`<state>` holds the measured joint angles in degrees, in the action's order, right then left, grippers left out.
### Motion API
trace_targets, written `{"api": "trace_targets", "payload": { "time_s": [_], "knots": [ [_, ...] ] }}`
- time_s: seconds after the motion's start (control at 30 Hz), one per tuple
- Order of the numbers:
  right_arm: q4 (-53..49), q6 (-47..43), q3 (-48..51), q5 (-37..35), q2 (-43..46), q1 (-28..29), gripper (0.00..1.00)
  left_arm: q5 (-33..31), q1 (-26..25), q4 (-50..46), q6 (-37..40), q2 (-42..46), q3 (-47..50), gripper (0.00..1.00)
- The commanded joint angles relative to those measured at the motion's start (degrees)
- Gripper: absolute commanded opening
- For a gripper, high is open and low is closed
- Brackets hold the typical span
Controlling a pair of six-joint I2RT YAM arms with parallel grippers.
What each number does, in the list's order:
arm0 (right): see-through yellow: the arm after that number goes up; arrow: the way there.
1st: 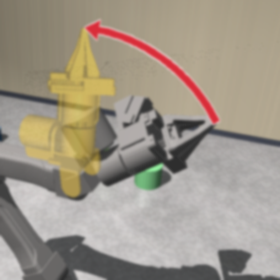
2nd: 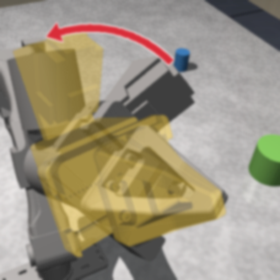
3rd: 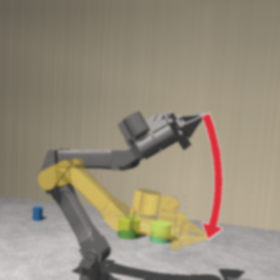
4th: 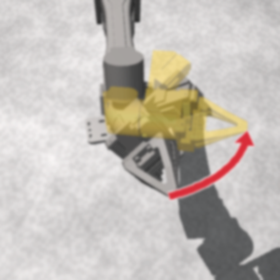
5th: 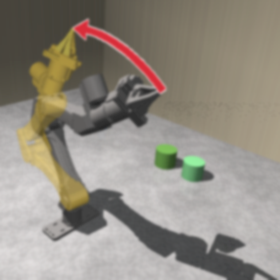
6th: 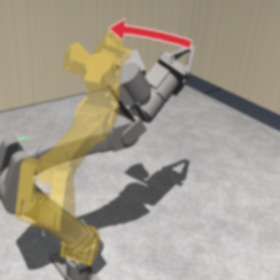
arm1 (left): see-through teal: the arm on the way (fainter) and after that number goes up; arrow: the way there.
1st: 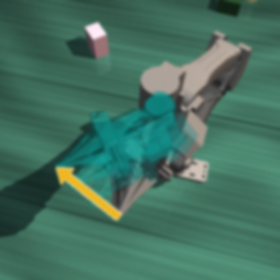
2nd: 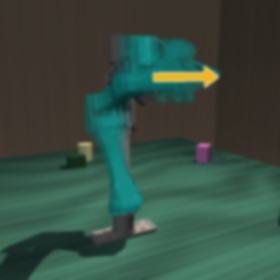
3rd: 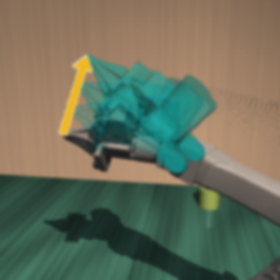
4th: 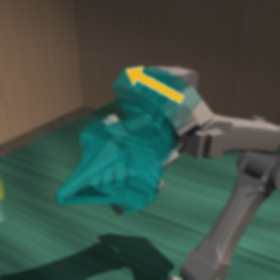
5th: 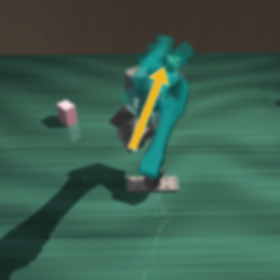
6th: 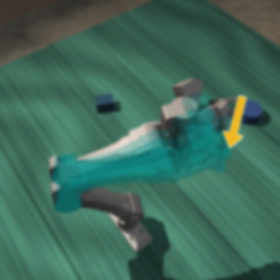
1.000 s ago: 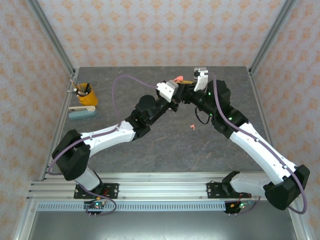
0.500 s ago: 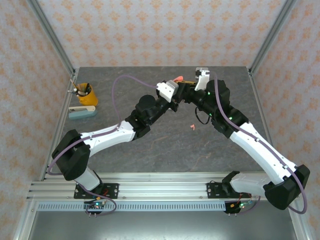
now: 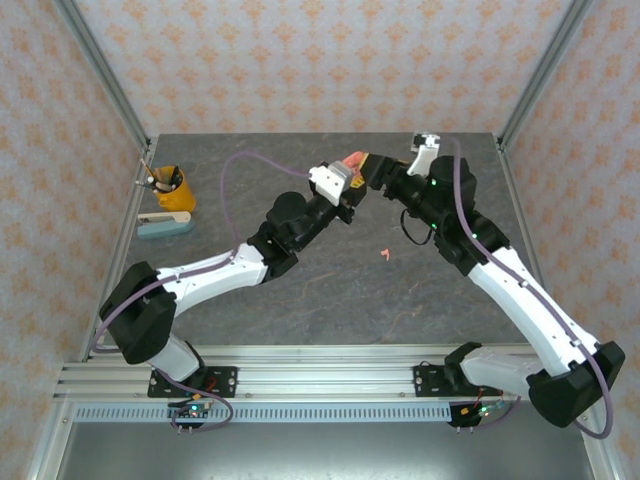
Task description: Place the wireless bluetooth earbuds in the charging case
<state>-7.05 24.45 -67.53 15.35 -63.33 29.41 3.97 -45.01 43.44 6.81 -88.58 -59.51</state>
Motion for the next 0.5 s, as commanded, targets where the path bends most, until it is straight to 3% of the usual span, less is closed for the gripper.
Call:
{"api": "trace_targets", "payload": {
  "time_s": [0.0,0.23,0.47],
  "knots": [
    [-3.45,2.51,-2.11,-2.08,4.78,-1.51,0.65,-1.22,0.0,3.49,2.74,3.5,2.61,0.0],
    [-21.43,4.79,0.12,-12.82,5.34,-3.0,0.69,0.81,2.52,2.55,4.39,10.09,9.32,0.0],
    [-34.43,5.27,0.29,-15.38,-8.29,-3.11,0.69,4.83,5.39,2.14,4.88,16.87,14.82,0.0]
  ]
}}
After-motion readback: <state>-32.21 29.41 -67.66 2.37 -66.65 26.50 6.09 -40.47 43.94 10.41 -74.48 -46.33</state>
